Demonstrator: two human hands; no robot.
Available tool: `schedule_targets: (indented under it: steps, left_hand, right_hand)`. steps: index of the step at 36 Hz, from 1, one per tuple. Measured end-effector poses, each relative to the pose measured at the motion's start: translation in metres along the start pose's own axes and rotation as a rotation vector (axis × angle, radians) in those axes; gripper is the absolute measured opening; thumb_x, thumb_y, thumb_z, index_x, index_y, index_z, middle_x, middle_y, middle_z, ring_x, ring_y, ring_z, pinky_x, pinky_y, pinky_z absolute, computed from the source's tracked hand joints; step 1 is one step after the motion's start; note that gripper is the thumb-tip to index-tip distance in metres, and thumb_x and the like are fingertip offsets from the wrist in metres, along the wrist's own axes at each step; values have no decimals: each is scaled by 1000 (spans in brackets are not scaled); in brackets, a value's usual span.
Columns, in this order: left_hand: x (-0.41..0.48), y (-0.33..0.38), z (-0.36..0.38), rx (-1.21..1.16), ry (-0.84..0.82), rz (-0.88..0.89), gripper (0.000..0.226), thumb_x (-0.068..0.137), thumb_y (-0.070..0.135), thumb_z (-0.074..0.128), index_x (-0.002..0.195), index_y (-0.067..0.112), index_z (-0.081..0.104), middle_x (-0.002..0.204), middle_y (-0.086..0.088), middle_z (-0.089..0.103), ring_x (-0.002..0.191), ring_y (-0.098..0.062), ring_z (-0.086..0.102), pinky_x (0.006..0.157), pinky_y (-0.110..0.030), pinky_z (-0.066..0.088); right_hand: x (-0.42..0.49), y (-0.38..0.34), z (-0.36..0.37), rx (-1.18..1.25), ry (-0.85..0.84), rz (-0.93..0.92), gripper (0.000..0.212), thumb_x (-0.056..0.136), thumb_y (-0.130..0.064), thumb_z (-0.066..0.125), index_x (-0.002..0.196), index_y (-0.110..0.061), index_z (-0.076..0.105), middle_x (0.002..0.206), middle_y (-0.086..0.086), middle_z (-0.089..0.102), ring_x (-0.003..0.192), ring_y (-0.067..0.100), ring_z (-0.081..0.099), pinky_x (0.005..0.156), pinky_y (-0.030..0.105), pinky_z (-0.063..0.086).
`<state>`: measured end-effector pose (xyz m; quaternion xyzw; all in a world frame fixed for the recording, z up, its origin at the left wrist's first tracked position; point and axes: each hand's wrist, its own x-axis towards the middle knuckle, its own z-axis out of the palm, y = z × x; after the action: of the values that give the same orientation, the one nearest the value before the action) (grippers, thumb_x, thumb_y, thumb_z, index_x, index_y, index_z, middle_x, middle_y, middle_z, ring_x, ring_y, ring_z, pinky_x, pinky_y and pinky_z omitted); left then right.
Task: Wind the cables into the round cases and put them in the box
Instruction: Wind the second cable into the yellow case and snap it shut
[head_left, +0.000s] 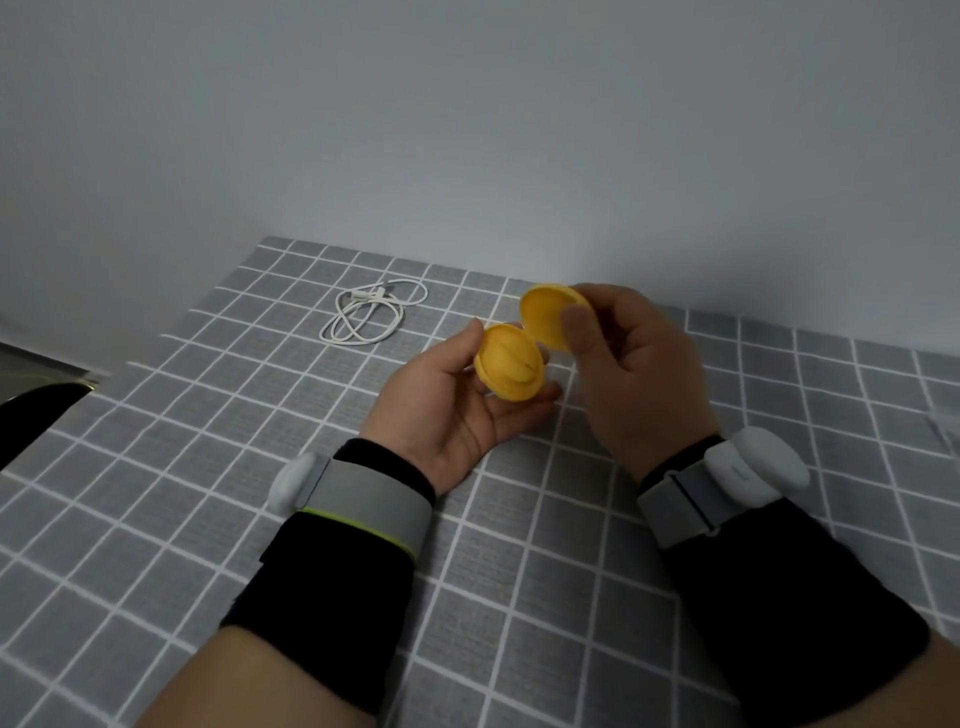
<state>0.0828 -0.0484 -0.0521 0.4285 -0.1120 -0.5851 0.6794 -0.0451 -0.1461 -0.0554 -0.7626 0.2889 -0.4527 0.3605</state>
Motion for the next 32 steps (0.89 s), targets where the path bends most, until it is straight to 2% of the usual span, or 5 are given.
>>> schedule_targets:
  steps: [8, 12, 21, 27, 32]
  left_hand:
    - [1, -1, -1, 96, -94, -16, 55, 102, 50, 29, 111, 13, 68, 107, -17, 72, 65, -26, 70, 52, -26, 55]
    - [-1, -1, 0, 116, -110, -2, 60, 102, 54, 25, 111, 14, 68, 106, -17, 73, 63, -24, 70, 47, -25, 53]
    - [-1, 0, 4, 51, -44, -8, 69, 95, 54, 37, 135, 1, 54, 124, -25, 63, 93, -36, 66, 66, -40, 62]
    - [0, 1, 3, -50, -75, -1, 71, 93, 51, 42, 139, -2, 50, 139, -30, 52, 99, -41, 65, 91, -50, 52]
    - [-1, 0, 4, -23, -115, 50, 60, 85, 43, 54, 127, 0, 59, 116, -25, 65, 85, -36, 71, 78, -43, 60]
  right_hand:
    - [10, 14, -7, -4, 152, 278, 37, 100, -40, 49, 78, -17, 68, 64, 4, 66, 65, 24, 67, 64, 40, 55]
    - [10, 20, -3, -88, 121, 334, 38, 91, -53, 47, 98, -23, 70, 81, -4, 70, 80, 22, 67, 80, 45, 55]
    - [-8, -9, 3, -223, 61, -257, 30, 87, -37, 65, 110, -18, 68, 115, 8, 55, 106, 25, 53, 94, 37, 43]
    - [-10, -5, 8, -263, -119, -252, 36, 79, -45, 70, 109, -25, 71, 124, 4, 53, 114, 28, 51, 99, 17, 31]
    - [-9, -2, 8, -245, -143, -212, 40, 78, -49, 70, 110, -24, 70, 124, 4, 54, 116, 26, 51, 101, 15, 29]
